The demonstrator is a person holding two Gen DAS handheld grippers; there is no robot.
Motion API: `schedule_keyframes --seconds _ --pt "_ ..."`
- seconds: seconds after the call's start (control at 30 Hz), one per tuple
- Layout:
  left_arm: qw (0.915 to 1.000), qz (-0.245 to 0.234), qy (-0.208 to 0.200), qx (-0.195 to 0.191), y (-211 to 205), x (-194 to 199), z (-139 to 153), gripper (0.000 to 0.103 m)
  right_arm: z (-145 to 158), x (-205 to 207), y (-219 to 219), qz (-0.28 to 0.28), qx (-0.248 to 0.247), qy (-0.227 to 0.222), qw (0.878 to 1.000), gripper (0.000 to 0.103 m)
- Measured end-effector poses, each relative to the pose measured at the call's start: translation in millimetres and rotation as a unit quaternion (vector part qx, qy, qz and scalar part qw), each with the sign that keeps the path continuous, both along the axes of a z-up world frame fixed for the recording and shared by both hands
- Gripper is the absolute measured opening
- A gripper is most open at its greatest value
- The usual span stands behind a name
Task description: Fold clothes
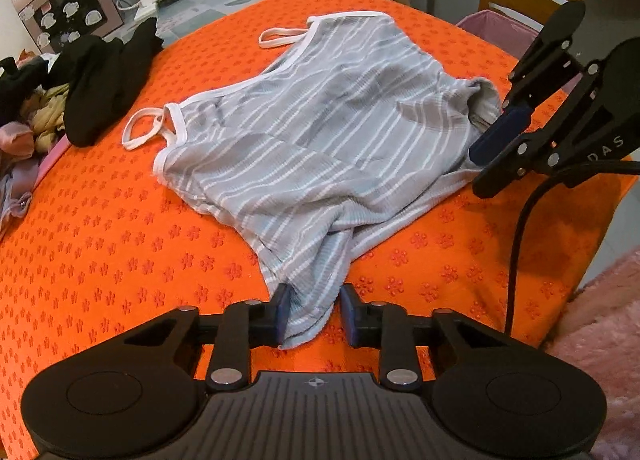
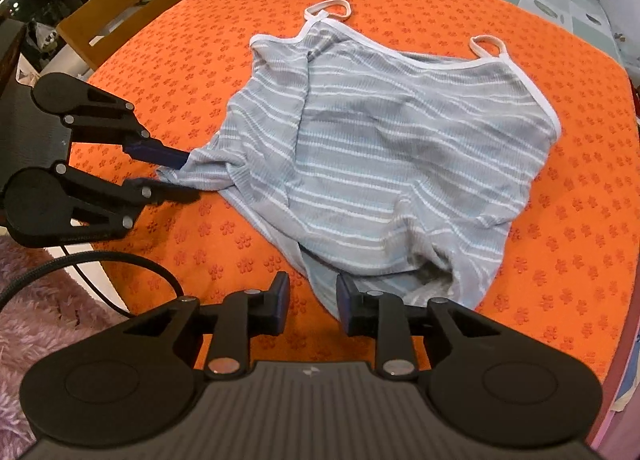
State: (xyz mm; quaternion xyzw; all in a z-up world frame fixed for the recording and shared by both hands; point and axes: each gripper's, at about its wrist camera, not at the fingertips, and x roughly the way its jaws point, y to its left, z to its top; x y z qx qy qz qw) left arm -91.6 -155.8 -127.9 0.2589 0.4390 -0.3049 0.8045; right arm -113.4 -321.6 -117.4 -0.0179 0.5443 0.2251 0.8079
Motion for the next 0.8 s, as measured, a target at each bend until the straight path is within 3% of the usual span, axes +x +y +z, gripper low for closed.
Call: schedule_keyframes --seconds 0.07,0.1,0.13,0.3,0.47,0.57,0.67,0.8 --pt "0.9999 0.011 -0.01 -0.004 2.0 0.8 3.5 0.014 -1.9 -0.5 -0.3 0.0 -0.001 0.001 1.0 0.02" --pt "0.9996 0.022 -0.012 -0.014 5.2 1.7 8.6 0.014 -2.1 -1.5 -1.4 -0.002 -0.002 0.001 1.0 0.007" --pt "0.9989 0.034 -0.013 -0.028 9.7 2.9 15.7 0.013 -1.1 -2.7 -3.9 -0.006 0.001 0.002 1.0 0.001" --pt "0.9903 0.102 -0.011 -0.094 35.9 10.6 52.6 0.013 22.0 -18.2 -16.2 -0.024 0.013 -0.027 0.999 0.001" --pt "0.9803 0.152 0.027 -0.124 60.2 16.6 57.8 0.013 18.5 -34.9 -15.2 -0.016 0.002 -0.012 1.0 0.001" --pt "0.9803 0.143 0.048 -0.127 68.3 14.2 50.0 0.013 8.6 -47.5 -7.8 -0.029 -0.022 0.0 0.999 0.001" --pt "0.9839 0.112 0.055 -0.128 71.5 7.6 46.0 0.013 15.0 -58.1 -1.1 -0.074 -0.031 -0.029 0.996 0.002" --pt "0.9867 0.083 0.053 -0.129 72.9 4.8 45.2 0.013 21.1 -55.3 7.9 -0.145 -0.062 -0.081 0.984 0.015"
